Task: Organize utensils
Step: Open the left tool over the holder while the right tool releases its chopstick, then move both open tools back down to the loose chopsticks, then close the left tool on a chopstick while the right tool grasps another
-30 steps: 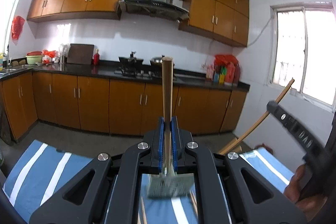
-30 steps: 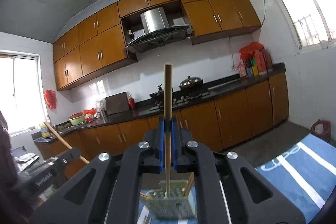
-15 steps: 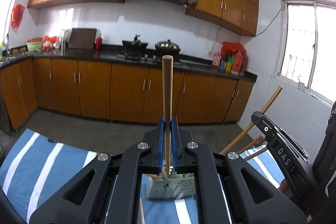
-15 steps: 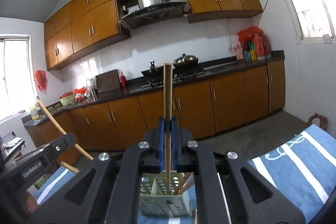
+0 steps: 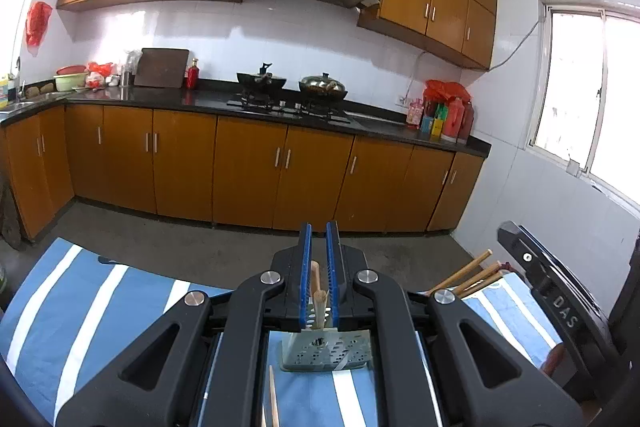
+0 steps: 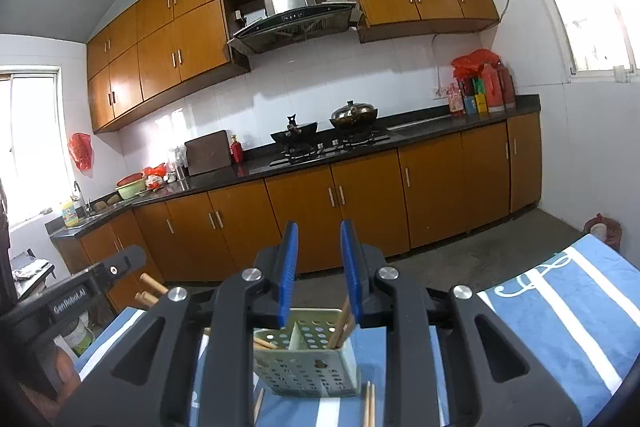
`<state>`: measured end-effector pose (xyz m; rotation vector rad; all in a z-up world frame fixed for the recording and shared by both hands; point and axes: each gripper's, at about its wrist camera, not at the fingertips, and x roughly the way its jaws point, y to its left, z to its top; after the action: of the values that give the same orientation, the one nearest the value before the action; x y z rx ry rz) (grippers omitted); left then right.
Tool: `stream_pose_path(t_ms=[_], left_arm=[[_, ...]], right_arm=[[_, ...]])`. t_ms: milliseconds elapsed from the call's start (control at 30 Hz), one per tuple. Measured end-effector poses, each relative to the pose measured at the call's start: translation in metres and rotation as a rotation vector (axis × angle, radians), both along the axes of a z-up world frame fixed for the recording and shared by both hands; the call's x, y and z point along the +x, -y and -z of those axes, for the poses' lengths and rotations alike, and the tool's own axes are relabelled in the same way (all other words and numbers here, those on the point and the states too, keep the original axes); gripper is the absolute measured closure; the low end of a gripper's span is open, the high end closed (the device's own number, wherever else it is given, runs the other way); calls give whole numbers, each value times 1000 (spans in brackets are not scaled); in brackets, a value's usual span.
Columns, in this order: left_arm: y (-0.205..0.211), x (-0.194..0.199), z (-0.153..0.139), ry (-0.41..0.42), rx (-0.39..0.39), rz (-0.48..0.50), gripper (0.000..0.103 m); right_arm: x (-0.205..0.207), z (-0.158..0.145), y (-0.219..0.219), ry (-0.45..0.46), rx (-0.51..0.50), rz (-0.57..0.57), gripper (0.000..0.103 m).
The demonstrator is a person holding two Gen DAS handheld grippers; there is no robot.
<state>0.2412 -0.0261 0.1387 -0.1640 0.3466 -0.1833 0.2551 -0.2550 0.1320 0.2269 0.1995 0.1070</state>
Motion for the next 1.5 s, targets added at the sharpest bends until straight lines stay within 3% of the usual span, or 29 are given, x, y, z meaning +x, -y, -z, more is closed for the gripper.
stream_pose_path(t_ms=[167, 300, 467, 600, 733, 833, 1200, 1267, 1400, 1500], left_arm=[[-10, -30, 0, 7, 4, -7, 95], [-20, -51, 20, -32, 29, -19, 95], [-36, -67, 73, -155, 88, -41, 94], [-49, -69, 117, -274, 86, -65, 94], [-59, -71, 150, -375, 52, -79, 94], [-59, -72, 165, -424, 45, -77, 94], [-50, -71, 183, -467, 50, -47, 94], [-47, -71, 186, -474, 50, -40, 94], [-44, -71, 190, -489, 50, -22, 94], [-41, -71, 193, -498, 46, -1, 94]], right_arm=[[-35, 4, 10, -12, -13, 10, 80], [-59, 34, 19, -97, -30, 16, 80], [-61, 104, 22, -332, -41, -17, 80], [-54, 161, 14, -527, -23, -71, 80], [-53, 200, 3, -638, -16, -105, 85], [-54, 212, -3, -668, -26, -109, 85], [-49, 218, -7, -690, -83, -95, 86], [-48, 218, -4, -693, -106, -68, 96], [-46, 218, 4, -694, -117, -19, 96], [-45, 219, 18, -698, -119, 81, 95]])
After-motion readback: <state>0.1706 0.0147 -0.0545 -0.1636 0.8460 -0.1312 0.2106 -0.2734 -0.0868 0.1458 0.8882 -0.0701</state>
